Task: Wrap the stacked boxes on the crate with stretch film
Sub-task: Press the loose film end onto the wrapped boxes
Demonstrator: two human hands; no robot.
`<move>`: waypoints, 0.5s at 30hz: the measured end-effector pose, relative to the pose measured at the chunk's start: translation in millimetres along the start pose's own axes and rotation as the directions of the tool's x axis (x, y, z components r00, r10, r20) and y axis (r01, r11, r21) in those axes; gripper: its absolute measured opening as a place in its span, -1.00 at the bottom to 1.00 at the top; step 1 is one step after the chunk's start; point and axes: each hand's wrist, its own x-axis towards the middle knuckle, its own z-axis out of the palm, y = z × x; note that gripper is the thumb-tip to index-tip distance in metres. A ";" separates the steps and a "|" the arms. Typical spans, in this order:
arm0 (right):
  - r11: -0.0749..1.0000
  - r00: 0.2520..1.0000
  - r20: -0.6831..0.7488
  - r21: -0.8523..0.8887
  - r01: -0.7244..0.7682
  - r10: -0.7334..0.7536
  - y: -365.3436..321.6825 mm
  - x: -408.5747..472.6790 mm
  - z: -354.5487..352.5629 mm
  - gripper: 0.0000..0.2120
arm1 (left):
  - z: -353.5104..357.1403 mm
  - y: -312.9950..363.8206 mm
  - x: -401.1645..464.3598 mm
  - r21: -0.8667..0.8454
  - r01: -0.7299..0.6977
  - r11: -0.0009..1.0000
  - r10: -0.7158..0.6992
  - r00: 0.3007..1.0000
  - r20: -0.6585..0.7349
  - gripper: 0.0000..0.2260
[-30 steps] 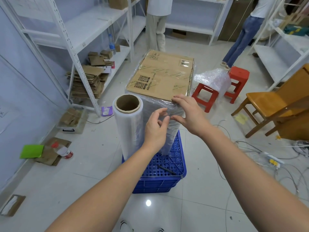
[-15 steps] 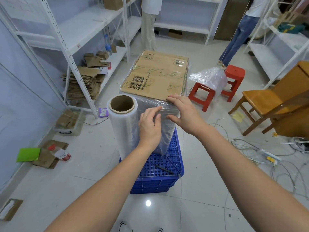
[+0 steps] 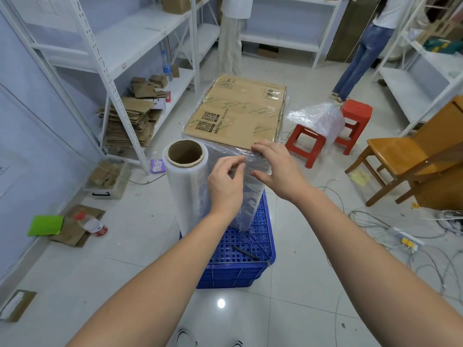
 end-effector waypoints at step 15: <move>1.000 0.999 -0.037 0.015 -0.018 0.019 4.3 1.5 0.7 -0.50 | 28.6 -7.1 21.4 -0.019 0.076 0.997 -0.077 0.991 -0.112 -0.84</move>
